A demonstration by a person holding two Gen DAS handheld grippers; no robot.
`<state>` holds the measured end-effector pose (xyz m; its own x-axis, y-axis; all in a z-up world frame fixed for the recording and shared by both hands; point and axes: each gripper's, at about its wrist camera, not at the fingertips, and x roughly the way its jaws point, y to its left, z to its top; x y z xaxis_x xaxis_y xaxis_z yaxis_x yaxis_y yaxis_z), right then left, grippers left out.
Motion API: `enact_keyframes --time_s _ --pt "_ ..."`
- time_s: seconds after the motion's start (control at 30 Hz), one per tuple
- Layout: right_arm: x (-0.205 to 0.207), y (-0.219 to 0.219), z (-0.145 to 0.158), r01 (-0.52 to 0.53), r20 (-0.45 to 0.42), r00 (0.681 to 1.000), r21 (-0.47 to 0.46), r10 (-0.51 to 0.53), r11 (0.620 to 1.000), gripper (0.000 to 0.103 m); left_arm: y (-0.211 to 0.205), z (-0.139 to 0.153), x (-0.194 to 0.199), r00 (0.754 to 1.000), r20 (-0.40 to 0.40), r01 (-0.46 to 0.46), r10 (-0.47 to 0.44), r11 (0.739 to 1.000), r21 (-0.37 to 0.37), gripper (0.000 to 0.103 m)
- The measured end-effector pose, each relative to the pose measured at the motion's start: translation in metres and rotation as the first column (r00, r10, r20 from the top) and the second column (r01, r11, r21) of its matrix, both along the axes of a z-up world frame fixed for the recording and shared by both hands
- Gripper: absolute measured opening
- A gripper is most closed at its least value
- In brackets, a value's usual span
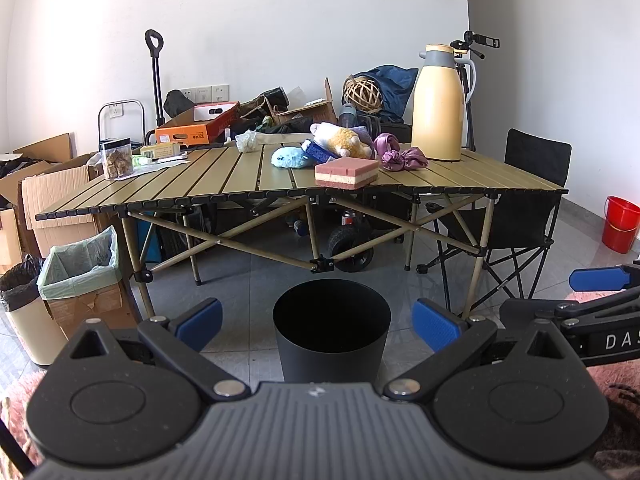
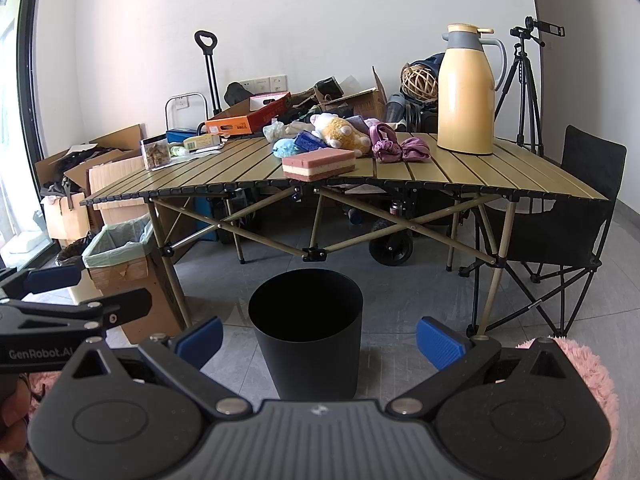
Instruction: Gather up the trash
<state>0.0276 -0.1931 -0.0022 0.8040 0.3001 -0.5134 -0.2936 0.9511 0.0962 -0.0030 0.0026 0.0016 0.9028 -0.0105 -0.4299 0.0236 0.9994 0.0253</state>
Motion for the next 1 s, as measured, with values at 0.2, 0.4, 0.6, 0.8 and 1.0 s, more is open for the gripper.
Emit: enact_keyframes --time_s 0.2,0.4,0.6,0.8,1.0 --pt "0.0002 0.0007 0.0003 0.000 0.001 1.000 -0.001 0.000 1.000 0.103 0.0001 -0.0001 0.0001 1.000 0.000 0.000 0.000 1.000 -0.001 0.103" --pt "0.0008 0.0012 0.0004 0.000 0.001 1.000 -0.002 0.000 1.000 0.103 0.0001 -0.0001 0.0000 1.000 0.000 -0.001 0.001 1.000 -0.001 0.103" --pt "0.0015 0.0018 0.0005 0.000 0.000 1.000 -0.002 0.000 1.000 0.103 0.0002 0.0000 0.0000 1.000 0.000 0.000 0.000 1.000 -0.002 0.103" --pt "0.0022 0.0031 0.0003 0.000 0.001 1.000 -0.004 0.000 1.000 0.103 0.0011 0.0018 -0.0003 1.000 0.001 0.001 -0.001 1.000 -0.002 0.103" --pt "0.0029 0.0035 0.0004 -0.001 0.000 1.000 -0.004 0.001 1.000 0.103 0.0013 0.0024 -0.0010 1.000 0.000 0.000 0.000 1.000 -0.001 0.103"
